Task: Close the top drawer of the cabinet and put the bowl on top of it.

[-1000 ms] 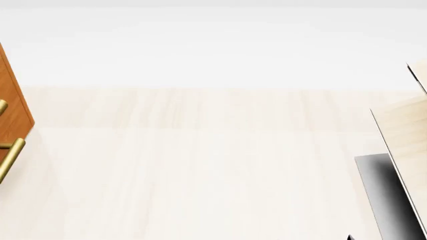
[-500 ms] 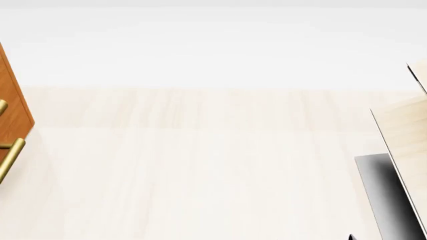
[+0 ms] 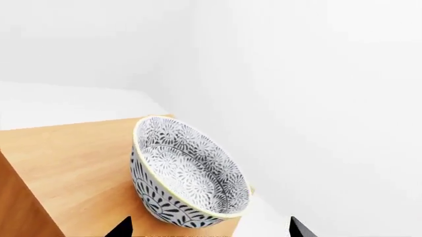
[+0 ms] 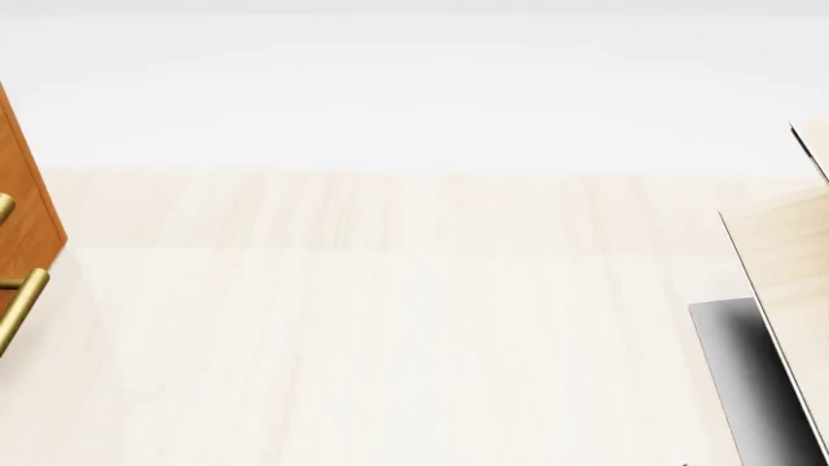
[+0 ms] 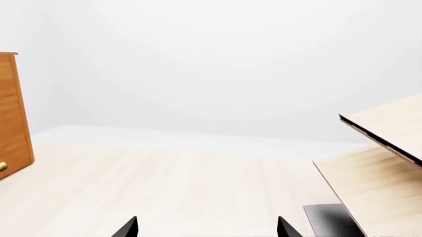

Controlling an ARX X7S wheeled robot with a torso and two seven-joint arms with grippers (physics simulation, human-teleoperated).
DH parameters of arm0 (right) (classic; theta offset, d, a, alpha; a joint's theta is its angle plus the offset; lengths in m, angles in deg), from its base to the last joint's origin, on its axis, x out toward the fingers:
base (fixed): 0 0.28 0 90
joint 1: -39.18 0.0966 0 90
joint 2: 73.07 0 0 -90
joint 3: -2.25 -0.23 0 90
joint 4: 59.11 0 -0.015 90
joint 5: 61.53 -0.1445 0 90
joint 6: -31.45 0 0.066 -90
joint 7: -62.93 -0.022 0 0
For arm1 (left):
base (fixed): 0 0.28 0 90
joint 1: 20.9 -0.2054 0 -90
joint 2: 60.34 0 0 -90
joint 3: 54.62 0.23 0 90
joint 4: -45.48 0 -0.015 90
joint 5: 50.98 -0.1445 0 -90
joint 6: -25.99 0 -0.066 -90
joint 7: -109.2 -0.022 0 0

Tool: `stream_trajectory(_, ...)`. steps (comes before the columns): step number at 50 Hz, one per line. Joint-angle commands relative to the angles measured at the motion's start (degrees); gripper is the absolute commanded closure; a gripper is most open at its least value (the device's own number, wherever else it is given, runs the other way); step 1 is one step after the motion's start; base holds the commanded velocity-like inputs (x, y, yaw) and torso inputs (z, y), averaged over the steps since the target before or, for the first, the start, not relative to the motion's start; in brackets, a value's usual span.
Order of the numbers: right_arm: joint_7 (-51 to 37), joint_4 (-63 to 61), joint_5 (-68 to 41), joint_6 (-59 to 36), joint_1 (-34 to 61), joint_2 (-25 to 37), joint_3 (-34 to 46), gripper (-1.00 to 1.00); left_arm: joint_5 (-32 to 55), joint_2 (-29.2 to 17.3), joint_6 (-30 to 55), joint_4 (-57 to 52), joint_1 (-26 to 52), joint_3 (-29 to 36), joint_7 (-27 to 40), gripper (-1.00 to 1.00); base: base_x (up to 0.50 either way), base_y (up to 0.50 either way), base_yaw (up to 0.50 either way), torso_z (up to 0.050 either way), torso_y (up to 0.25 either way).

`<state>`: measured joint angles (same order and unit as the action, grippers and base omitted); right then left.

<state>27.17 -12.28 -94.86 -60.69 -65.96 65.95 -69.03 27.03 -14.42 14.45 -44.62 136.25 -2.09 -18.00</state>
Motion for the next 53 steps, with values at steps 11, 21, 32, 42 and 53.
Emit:
stream_trajectory(11, -0.1, 0.2, 0.2, 0.6, -0.6, 0.2, -0.1, -1.00, 13.3, -0.6, 6.5, -11.8, -6.8, -4.9, 4.7, -1.00, 0.00, 0.00, 0.00, 0.000, 0.000)
stream_trajectory(21, -0.4, -0.4, 0.3, 1.4, -1.7, 0.7, -0.6, -1.00, 6.5, -1.8, 6.2, -23.4, -13.2, -0.3, -5.0, -1.00, 0.00, 0.00, 0.00, 0.000, 0.000)
stream_trajectory(32, -0.6, -0.3, 0.6, 2.4, -2.8, 1.1, -1.2, -1.00, 2.6, -2.8, 4.5, -30.2, -19.3, 1.9, -9.6, -1.00, 0.00, 0.00, 0.00, 0.000, 0.000)
stream_trajectory(42, -0.9, -0.6, 0.2, 1.6, -2.0, 1.0, -0.9, -1.00, 0.8, -1.8, 2.4, -35.0, -25.1, 2.2, -13.4, -1.00, 0.00, 0.00, 0.00, 0.000, 0.000)
stream_trajectory(53, -1.6, -1.4, 0.0, 1.0, -1.6, 1.4, -1.4, -1.00, -2.8, -0.9, -0.4, -39.6, -31.3, 3.7, -18.4, -1.00, 0.00, 0.00, 0.00, 0.000, 0.000)
